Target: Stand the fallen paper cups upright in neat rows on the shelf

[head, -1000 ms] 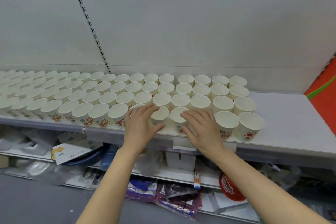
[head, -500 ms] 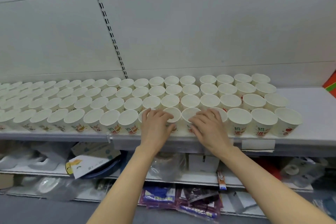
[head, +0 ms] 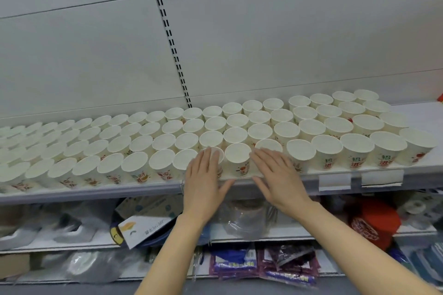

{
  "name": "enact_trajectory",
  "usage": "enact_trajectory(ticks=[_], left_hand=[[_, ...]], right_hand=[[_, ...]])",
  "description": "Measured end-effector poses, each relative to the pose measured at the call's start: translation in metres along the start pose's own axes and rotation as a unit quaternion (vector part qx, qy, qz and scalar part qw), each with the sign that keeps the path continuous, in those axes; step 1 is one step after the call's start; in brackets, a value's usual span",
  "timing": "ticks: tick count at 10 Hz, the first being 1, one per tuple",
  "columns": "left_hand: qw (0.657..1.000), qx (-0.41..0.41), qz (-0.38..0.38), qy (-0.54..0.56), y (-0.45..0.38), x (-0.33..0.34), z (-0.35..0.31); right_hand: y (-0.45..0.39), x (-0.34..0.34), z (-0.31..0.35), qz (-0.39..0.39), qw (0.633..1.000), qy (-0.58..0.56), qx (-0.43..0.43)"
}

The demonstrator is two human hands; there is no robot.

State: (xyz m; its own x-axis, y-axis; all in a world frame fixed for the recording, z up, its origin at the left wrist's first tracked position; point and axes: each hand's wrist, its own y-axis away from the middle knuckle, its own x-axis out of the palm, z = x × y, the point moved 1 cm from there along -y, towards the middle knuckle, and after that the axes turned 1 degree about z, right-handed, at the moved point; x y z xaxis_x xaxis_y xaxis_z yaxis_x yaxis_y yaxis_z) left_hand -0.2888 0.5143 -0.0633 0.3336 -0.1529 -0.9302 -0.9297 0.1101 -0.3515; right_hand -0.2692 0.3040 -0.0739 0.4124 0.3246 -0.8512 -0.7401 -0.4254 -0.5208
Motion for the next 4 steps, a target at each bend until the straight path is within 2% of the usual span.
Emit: enact_trajectory(ticks=[2,3,4], left_hand=[[0.998,0.003,0.046,-0.038,0.000,0.005,0.004],[0.999,0.000,0.025,-0.047,0.000,0.001,0.010],[0.998,-0.020,-0.047,0.030,0.018,-0.010,0.010]], right_hand=[[-0.010,0.011,0.016,0.049,0.998,0.023,-0.013],[-0.010,0.015,0.016,0.018,0.999,0.018,-0.023],[-0.016,-0.002,0.016,-0.042,0.998,-0.036,0.010]])
